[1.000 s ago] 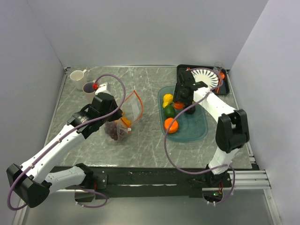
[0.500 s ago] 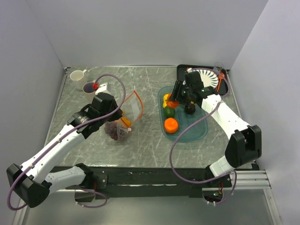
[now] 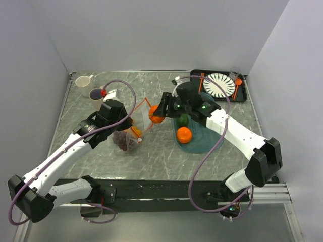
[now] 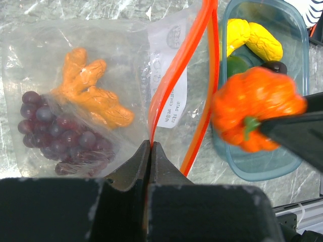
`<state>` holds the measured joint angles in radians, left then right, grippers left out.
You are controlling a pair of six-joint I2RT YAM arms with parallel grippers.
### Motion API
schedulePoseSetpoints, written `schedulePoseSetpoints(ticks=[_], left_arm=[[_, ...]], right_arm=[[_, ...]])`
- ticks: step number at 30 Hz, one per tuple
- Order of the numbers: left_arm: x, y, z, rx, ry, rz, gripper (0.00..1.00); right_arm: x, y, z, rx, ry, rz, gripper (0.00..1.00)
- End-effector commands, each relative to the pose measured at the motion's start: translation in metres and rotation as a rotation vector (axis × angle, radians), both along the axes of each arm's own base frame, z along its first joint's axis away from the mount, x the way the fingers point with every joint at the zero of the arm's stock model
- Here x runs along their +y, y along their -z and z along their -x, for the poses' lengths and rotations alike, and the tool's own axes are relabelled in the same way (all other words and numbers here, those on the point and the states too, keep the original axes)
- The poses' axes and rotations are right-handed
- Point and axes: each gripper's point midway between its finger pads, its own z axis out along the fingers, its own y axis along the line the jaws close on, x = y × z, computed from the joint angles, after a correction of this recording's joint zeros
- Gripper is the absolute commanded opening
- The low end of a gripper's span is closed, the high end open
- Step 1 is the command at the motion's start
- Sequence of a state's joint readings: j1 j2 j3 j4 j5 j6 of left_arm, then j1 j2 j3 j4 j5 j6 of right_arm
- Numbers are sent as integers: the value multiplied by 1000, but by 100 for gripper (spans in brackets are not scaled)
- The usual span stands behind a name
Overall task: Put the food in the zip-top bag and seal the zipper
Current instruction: Place the fake vegetable in the zipper food storage bag.
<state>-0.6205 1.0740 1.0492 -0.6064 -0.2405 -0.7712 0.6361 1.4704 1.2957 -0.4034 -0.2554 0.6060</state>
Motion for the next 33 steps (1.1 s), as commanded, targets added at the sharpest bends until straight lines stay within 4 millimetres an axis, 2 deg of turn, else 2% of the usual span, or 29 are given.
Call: schedulePoseSetpoints(ticks=[1, 5, 8, 9, 10, 14, 15, 17, 18, 20, 25, 28, 29, 31, 32, 33], left_arm=[[-3, -20, -5, -55, 3, 39, 1], [-4, -20, -5, -57, 7, 44, 1], [-4, -21, -5, -57, 6, 45, 1], [-4, -22, -5, -60, 7, 46, 1], [-4, -23, -5, -64, 3, 46, 1], [-3, -24, -5, -64, 1, 46, 1], [-3, -24, -5, -64, 1, 46, 1], [-4, -24, -5, -62, 1, 47, 1], [-4, -24, -5, -63, 1, 48, 1], [-3, -22, -5, -61, -3, 43, 1], [-1, -24, -5, -65, -10, 39, 1], [-1, -24, -5, -64, -5, 37, 1], [-1, -22, -5, -60, -6, 35, 1], [-2, -22, -5, -60, -5, 37, 1], [-2, -22, -5, -60, -5, 37, 1], [-2, -21, -5, -58, -1, 38, 1]], right_arm=[[29, -27, -3, -60, -54, -59, 34], [41, -20, -2, -40, -84, -36, 35], [48, -10, -3, -13, -100, -8, 40], [50, -4, -3, -3, -110, 2, 49], [52, -5, -4, -12, -111, 9, 54], [56, 1, -3, -6, -126, 47, 63], [59, 0, -3, -7, -136, 47, 70], [59, 0, -3, -13, -141, 58, 76], [58, -3, -3, -21, -137, 57, 85], [54, -7, -5, -45, -122, 66, 91], [30, -27, -9, -116, -29, 92, 94], [4, -29, -13, -143, 73, 142, 95], [-11, -35, -17, -164, 129, 154, 95], [-28, -29, -17, -156, 184, 178, 95], [-43, -35, -21, -175, 234, 178, 95], [-51, -28, -20, -165, 251, 188, 96]])
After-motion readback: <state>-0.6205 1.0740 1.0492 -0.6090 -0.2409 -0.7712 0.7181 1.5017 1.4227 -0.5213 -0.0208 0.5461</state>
